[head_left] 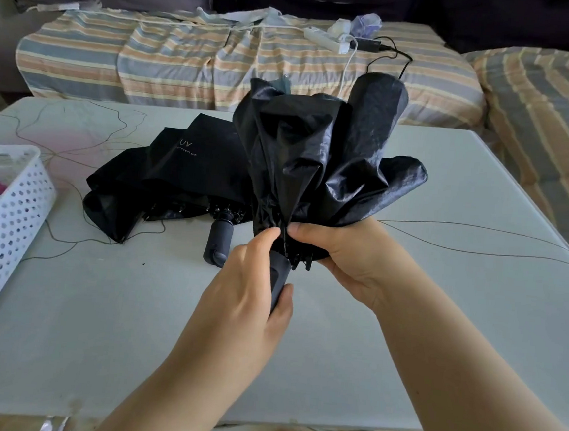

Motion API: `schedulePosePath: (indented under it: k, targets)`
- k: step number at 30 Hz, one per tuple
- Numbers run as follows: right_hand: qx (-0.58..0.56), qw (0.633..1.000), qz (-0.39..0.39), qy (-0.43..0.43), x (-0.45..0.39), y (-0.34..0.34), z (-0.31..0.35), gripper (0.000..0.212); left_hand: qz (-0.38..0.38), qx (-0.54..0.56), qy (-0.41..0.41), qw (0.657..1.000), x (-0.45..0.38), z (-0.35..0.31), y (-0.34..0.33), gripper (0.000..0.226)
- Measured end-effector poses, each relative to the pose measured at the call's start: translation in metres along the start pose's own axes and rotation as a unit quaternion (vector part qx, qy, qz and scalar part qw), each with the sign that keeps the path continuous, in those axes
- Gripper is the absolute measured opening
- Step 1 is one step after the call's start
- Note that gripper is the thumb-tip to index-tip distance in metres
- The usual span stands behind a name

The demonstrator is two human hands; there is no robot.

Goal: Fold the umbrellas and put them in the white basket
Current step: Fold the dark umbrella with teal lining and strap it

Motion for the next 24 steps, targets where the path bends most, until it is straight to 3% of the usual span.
schedulePosePath:
  k: [8,12,16,21,24]
  targets:
    - [0.025,0.998,-0.036,0.052,0.002,-0.005,-0.003,0.043,-0.006,0.006,0.003,1.000,-0.002,0.000,0.001,0.047]
    - [0.013,0.997,-0.055,0.055,0.003,-0.008,-0.005,0.043,0.022,-0.048,0.001,0.999,-0.001,0.004,-0.004,0.060]
    - [-0.034,0.999,-0.040,0.008,0.004,-0.015,-0.008,0.039,0.019,-0.080,-0.017,0.996,0.000,0.007,-0.006,0.056]
    - [-0.188,0.977,-0.022,-0.097,0.006,-0.021,-0.010,0.042,0.037,-0.082,-0.031,0.995,0.005,0.001,-0.008,0.058]
    - [-0.126,0.985,-0.053,-0.109,0.010,-0.023,-0.008,0.027,0.056,-0.089,-0.044,0.993,0.008,-0.004,-0.009,0.058]
Point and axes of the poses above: each hand's wrist, its own x-axis away from the middle knuckle, its own y-axis out of the back of the hand, z = x × y, the point moved 3 cm from there along -x, towards the middle knuckle, and after that the axes turned 11 degrees about -z, right-handed, at the moved point
